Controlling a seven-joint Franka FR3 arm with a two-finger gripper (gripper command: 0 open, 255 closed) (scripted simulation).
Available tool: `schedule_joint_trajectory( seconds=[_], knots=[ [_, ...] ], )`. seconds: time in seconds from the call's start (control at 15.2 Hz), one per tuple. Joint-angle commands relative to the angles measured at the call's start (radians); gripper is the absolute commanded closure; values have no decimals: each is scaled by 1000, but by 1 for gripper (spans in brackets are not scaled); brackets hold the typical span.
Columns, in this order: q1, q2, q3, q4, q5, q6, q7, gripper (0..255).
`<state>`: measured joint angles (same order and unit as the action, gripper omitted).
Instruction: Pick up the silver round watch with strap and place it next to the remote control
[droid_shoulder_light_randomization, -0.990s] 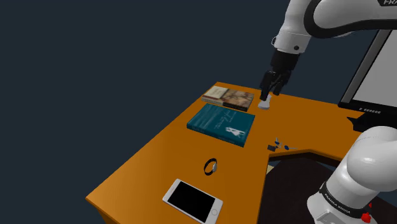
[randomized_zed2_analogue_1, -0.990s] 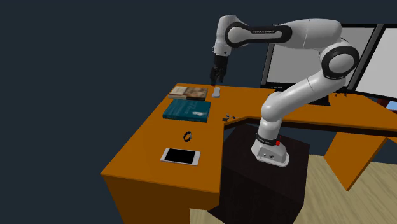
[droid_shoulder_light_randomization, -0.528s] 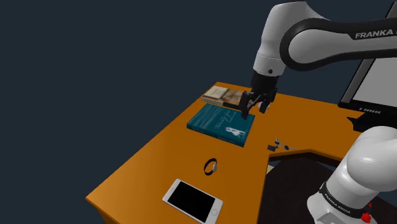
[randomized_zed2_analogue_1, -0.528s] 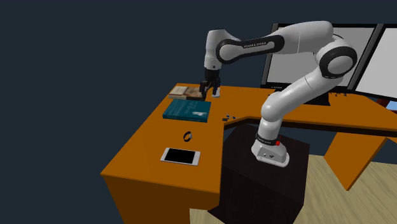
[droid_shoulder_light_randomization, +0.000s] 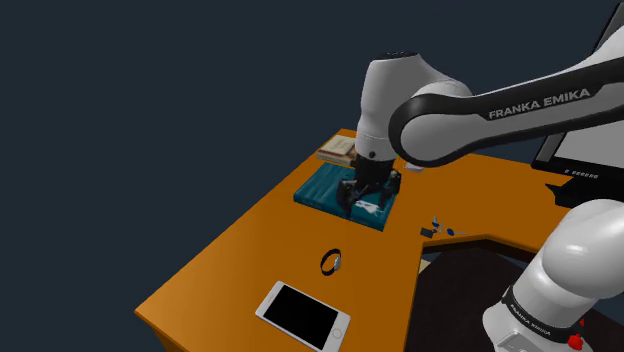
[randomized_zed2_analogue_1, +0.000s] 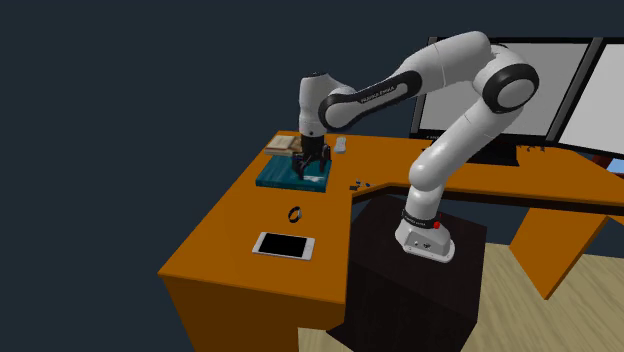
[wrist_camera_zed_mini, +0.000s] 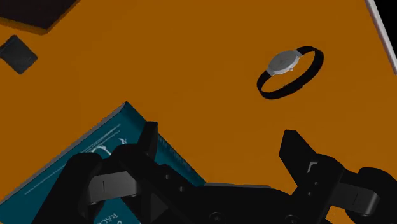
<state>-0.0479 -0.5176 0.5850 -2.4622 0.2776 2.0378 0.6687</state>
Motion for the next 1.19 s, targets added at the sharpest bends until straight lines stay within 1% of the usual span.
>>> schedule_joint_trajectory(
  seconds=[0.0,0.13,0.33,0.79,1.12],
  knots=[
    [-29,80,69,23,-18,54,94,0],
    [-63,164,138,54,-55,99,194,0],
    [-120,302,236,107,-146,154,356,0],
    [-138,378,264,61,-205,258,402,0],
    [-139,386,266,57,-211,267,406,0]
  ],
)
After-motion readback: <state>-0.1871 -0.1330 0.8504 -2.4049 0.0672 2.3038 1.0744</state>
